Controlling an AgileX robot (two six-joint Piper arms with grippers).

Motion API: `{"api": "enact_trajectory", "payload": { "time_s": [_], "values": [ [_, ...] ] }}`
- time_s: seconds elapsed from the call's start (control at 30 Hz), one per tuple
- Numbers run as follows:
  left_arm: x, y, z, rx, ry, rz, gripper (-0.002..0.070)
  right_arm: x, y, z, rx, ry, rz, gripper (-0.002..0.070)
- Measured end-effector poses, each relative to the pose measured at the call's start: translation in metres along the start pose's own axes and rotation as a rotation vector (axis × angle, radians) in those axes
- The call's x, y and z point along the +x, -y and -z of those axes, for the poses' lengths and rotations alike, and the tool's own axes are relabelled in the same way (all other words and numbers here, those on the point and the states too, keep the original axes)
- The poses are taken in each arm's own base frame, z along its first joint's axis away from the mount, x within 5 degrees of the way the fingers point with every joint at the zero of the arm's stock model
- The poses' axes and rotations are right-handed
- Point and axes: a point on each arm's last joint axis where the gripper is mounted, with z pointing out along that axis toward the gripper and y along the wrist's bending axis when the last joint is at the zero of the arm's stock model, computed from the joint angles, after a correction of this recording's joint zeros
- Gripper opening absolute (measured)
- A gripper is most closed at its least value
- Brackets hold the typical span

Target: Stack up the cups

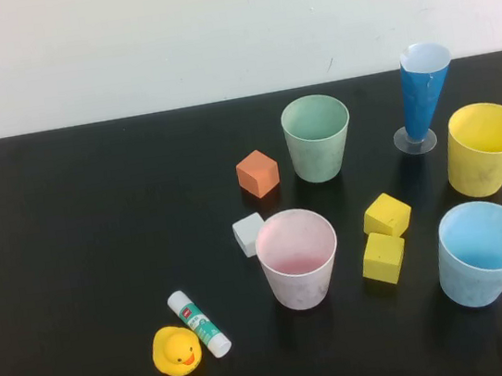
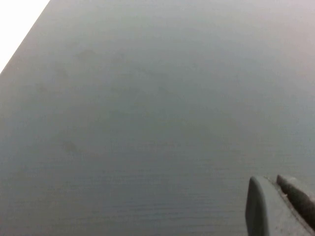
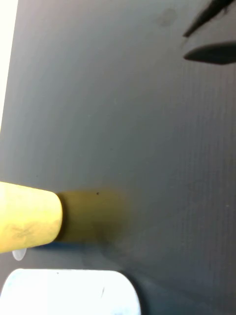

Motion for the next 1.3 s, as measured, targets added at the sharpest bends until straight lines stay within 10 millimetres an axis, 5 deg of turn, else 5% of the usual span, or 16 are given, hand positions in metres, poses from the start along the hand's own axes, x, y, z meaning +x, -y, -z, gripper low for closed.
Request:
{"api": "enact_trajectory", "payload": {
  "time_s": [1.3],
  "values": [
    [-0.013,0.002,0.000,0.016,0.170,-0.043,0.0000,-0.009,0.002,0.000,0.030,0.105,0.061,-0.0003]
  ]
}}
